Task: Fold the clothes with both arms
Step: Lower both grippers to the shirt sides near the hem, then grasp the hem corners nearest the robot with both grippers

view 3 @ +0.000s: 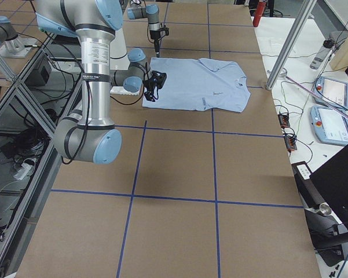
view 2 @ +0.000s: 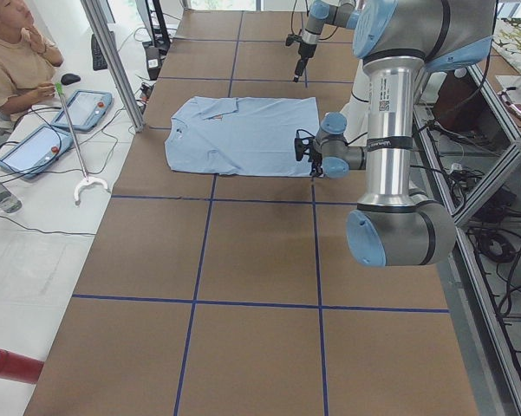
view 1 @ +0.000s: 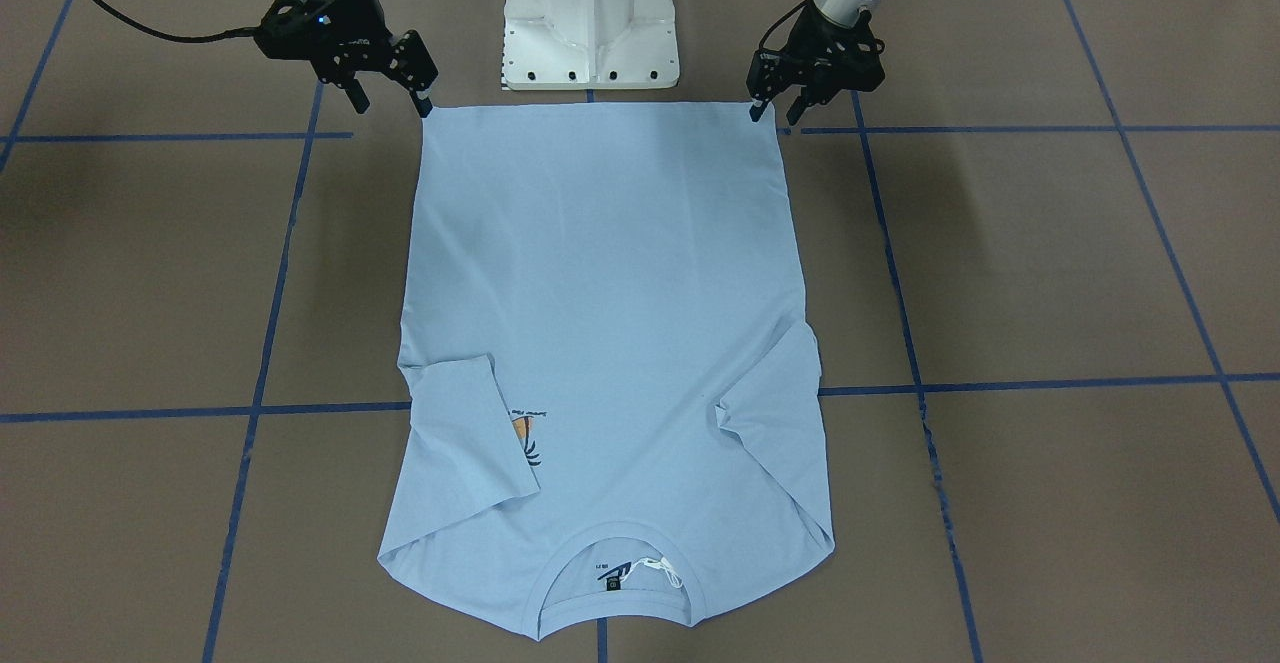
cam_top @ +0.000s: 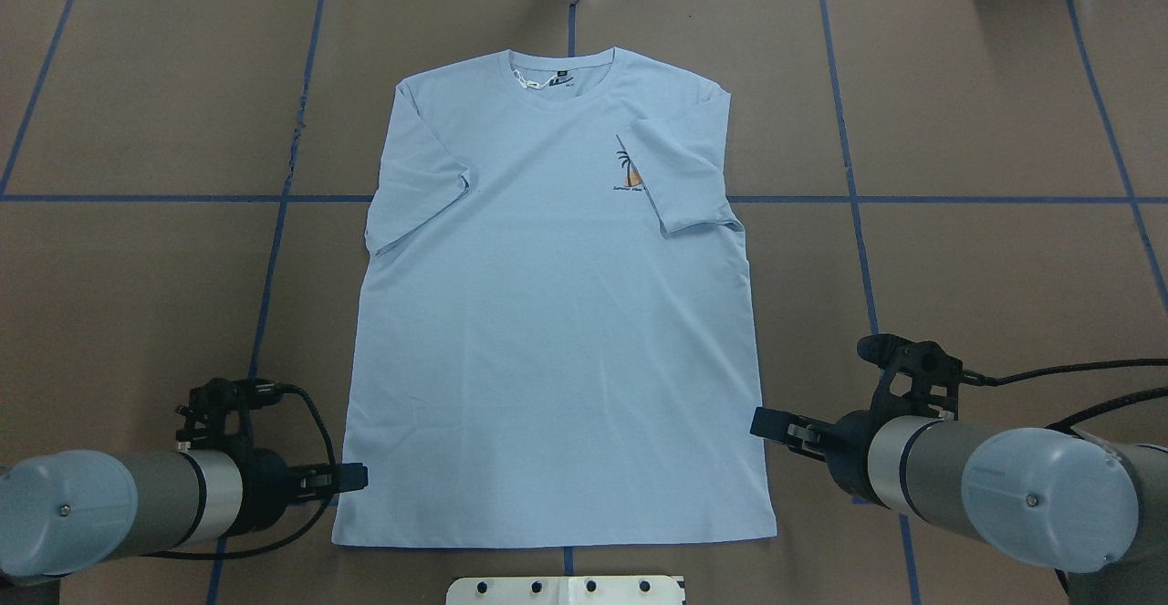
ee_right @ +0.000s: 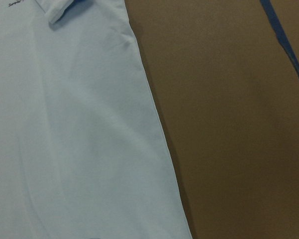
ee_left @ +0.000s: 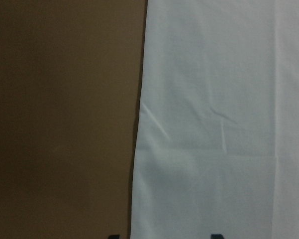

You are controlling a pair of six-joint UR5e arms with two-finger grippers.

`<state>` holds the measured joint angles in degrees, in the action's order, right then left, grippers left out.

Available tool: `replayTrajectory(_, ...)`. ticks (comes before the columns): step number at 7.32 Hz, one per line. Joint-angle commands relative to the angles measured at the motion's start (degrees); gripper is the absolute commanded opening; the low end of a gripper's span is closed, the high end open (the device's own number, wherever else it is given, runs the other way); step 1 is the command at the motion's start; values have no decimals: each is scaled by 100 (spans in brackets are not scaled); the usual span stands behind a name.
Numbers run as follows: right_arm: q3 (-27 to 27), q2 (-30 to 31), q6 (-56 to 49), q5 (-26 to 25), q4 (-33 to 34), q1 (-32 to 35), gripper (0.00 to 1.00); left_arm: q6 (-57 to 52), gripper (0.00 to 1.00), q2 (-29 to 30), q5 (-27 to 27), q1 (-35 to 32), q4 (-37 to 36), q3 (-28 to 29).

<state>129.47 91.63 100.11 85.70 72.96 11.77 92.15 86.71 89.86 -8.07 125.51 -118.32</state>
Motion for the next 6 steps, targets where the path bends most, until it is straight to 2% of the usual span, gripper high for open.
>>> replayTrajectory(1,-9,-4,-1,-9,-1,-16,97,57,61,4,-65,165,-237,2)
replayTrajectory(4,-9,-4,-1,-18,-1,-34,97,57,59,12,-65,305,-246,20)
replayTrajectory(6,0,-4,-1,-27,-1,-43,97,119,50,39,-65,358,-246,28)
